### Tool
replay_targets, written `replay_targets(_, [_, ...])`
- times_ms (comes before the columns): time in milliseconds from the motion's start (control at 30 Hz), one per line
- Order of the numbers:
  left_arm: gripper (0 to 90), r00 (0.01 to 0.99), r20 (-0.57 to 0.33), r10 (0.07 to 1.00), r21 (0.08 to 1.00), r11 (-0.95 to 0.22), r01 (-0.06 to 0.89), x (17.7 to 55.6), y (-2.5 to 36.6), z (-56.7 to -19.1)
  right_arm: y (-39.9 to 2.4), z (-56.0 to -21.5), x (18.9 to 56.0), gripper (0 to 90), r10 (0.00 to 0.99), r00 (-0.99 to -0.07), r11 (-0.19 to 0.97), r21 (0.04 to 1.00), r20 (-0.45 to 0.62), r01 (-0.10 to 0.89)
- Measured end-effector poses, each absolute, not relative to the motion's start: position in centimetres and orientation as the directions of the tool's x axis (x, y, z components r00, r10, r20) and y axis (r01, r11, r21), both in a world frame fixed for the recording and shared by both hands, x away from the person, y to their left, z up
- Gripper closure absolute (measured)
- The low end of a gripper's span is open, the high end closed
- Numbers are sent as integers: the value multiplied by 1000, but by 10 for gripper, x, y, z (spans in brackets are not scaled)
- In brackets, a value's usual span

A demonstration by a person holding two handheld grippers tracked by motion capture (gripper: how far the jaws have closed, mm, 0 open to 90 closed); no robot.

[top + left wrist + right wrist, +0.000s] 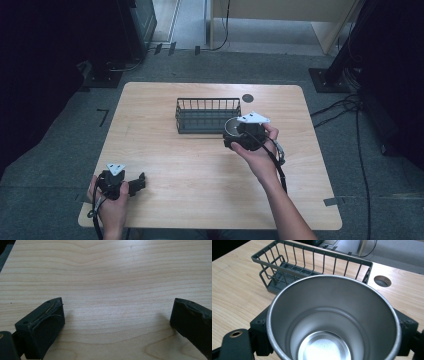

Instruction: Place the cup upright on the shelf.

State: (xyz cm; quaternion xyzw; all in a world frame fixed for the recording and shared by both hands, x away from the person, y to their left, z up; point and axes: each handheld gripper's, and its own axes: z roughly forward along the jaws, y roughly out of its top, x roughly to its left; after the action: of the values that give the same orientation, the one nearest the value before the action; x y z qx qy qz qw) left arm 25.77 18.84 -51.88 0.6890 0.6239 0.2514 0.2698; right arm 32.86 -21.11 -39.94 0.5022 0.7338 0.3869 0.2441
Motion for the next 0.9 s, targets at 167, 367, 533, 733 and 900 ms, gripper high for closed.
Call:
replay_targets(167, [0, 95, 9, 995, 686, -75, 724, 258, 188, -519, -208, -394, 336, 152, 924, -381, 199, 815, 28, 544])
replay_targets(367, [0, 95, 9, 995, 686, -75, 724, 258, 188, -519, -204, -387, 343, 152, 923, -385, 209, 816, 18, 538])
replay_targets(533, [0, 95, 9, 995, 686, -75, 724, 258, 188, -519, -202, -384, 350, 152, 922, -385, 200, 816, 30, 543])
replay_targets(733, [0, 94, 9, 996, 686, -74, 723, 258, 188, -519, -198, -379, 360, 153, 922, -386, 199, 817, 31, 541])
replay_targets(900, [0, 96, 9, 995, 686, -76, 724, 258, 188, -519, -193, -373, 370, 153, 924, -381, 191, 823, 34, 536])
